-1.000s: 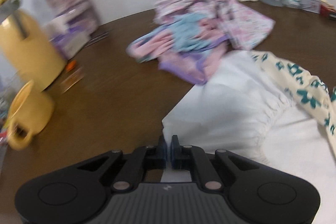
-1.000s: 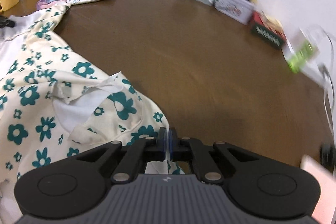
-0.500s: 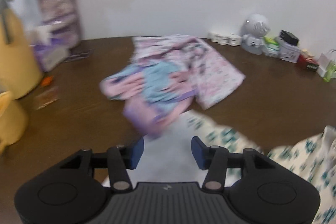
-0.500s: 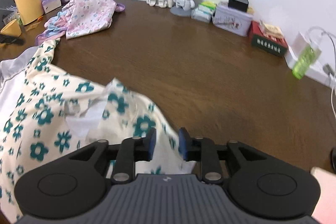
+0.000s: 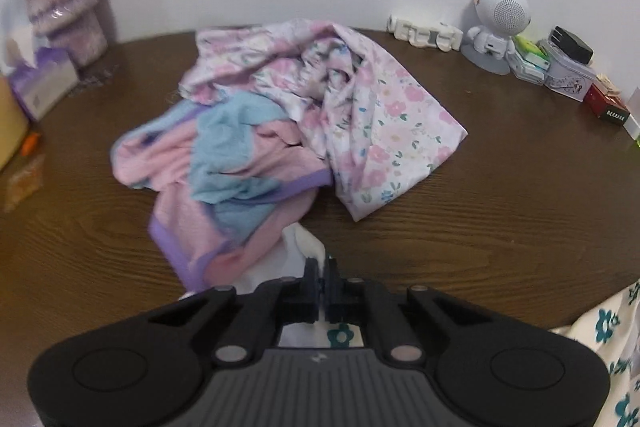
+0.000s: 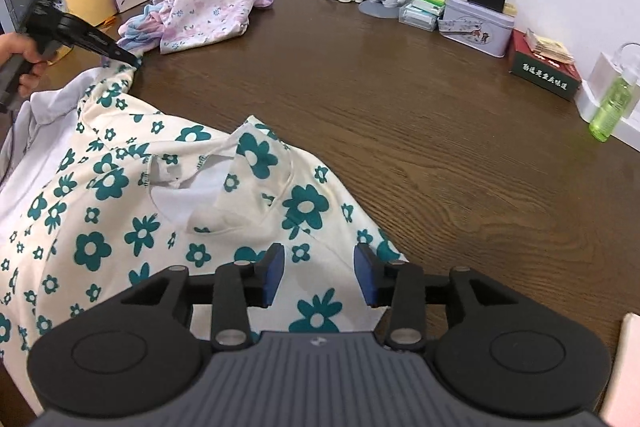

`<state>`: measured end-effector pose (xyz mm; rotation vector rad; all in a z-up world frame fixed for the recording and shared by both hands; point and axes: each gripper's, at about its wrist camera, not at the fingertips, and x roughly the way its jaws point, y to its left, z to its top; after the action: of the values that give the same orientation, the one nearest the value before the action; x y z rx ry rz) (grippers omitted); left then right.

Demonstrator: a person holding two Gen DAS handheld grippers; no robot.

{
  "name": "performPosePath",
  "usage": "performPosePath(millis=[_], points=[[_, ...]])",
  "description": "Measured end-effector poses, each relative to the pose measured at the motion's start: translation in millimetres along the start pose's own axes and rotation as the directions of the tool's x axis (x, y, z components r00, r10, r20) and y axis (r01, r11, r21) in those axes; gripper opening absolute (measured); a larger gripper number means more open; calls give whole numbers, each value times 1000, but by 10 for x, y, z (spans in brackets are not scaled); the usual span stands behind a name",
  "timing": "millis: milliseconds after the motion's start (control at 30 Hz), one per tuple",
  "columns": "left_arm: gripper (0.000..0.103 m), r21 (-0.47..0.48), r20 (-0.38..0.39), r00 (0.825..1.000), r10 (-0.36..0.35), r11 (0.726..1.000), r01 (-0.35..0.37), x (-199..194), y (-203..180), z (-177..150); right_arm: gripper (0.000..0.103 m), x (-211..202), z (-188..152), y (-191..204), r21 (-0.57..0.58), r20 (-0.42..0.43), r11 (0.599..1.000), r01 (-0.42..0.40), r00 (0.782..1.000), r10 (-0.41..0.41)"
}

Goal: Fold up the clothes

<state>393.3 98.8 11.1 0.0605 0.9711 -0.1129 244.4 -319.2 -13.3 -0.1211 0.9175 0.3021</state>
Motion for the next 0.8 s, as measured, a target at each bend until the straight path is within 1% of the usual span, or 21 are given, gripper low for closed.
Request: performPosePath(millis=[100,200,333,433,500,533,633,667,700,767,800], points=[[1,-28,28,998,61,998,-60,-245,149,-172,38,49,8,-1,-4,5,1000,7,1000,-7],[1,-63,29,993,111,992,-109,-431,330,-344,38,70,2,-13,3,19,1000,1,1000,-1],[1,-127,1,991,134,983,-133,-467,558,-476,37,101,-15,-4,7,25,1000,11,1000,-11],[2,-165,-14,990,137,977,-137,-349,582,-475,36,106,-15,28,-1,25,999,33,999,-33],[3,-176,-9,991,133,975,-132,-289,562,-461,36,99,-21,44,-9,22,999,51,998,-51],[3,-183,6,993,121,976,-118,-289,558,-459,36,90,-30,39,-8,20,998,60,998,-60],[12,-187,70,994,79,980,-64,-347,551,-450,36,17,-61,-5,11,28,999,53,998,-53],[21,-170,93,993,73,984,-57,-380,539,-434,36,-23,-59,-26,21,39,999,42,998,-43],[34,-154,108,992,71,987,-54,-402,532,-410,37,-72,-31,-39,30,58,999,30,998,-32],[44,-134,117,991,72,989,-56,-411,513,-349,37,-160,81,-46,31,97,1000,-1,995,-2],[44,-126,111,991,72,990,-58,-390,503,-316,39,-196,142,-38,26,115,999,-18,993,15]])
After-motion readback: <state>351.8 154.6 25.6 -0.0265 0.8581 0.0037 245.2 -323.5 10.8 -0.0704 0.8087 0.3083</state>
